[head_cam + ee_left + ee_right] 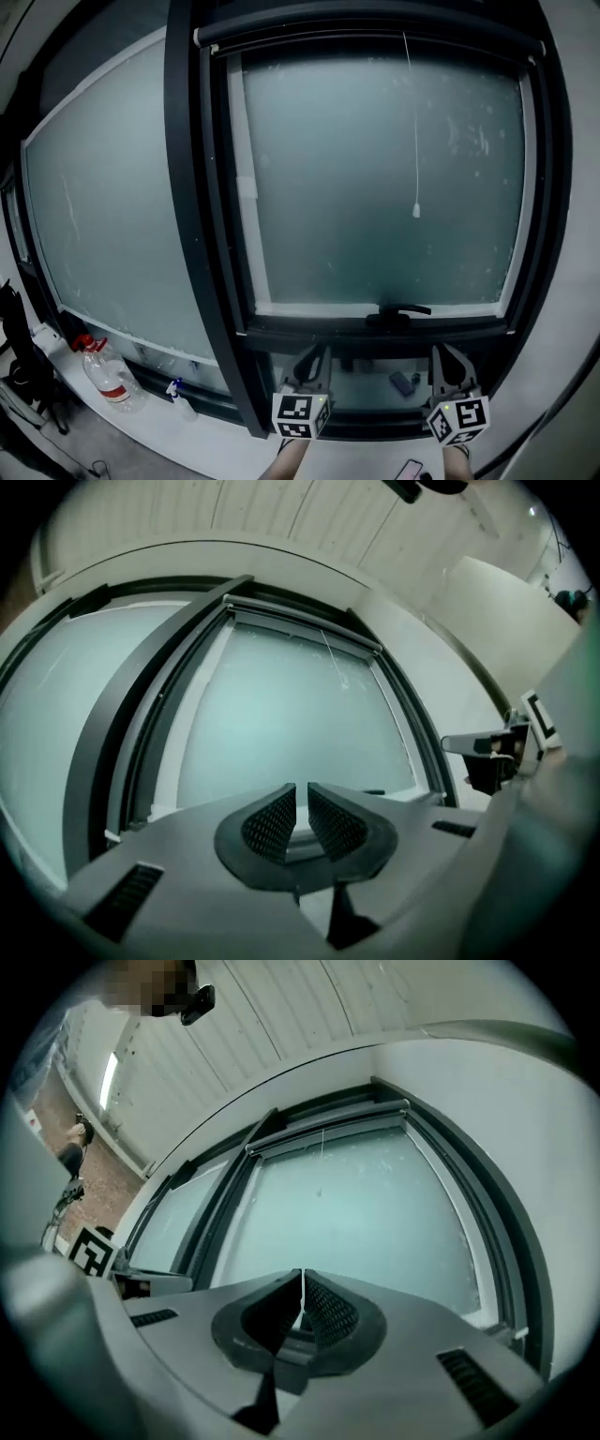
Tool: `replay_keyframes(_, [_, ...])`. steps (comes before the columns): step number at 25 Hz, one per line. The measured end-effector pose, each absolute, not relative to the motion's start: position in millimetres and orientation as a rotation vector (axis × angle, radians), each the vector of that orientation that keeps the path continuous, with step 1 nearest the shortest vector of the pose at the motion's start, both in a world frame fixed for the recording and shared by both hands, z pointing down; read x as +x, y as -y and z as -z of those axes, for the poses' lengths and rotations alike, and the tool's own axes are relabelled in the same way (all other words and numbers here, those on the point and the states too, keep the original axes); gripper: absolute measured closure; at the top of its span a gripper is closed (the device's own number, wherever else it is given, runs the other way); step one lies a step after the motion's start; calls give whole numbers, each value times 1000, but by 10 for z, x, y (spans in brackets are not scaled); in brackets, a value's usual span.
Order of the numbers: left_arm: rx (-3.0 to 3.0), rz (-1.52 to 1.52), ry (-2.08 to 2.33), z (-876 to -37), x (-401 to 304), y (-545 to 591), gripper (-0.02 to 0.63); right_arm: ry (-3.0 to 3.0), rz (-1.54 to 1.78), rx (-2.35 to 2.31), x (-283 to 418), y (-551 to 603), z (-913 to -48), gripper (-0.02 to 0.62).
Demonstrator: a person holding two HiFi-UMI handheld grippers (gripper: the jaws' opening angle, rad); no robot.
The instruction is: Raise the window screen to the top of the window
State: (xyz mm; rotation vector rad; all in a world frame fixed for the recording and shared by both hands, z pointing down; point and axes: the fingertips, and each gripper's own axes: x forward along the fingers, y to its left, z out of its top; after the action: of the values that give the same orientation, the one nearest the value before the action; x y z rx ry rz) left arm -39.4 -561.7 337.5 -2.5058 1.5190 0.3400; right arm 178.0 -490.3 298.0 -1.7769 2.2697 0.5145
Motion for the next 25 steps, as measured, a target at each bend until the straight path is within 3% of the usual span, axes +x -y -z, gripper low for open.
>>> replay_keyframes(14, [-2491, -260, -1446, -3325, -13, 3266, 565, -2442, -231, -1652, 1898, 2800, -3660, 580])
replay_keyframes(25, [-2501, -144, -1422, -3689, -171, 2107, 565, -2552, -257, -1726, 1439, 1706, -4025, 580])
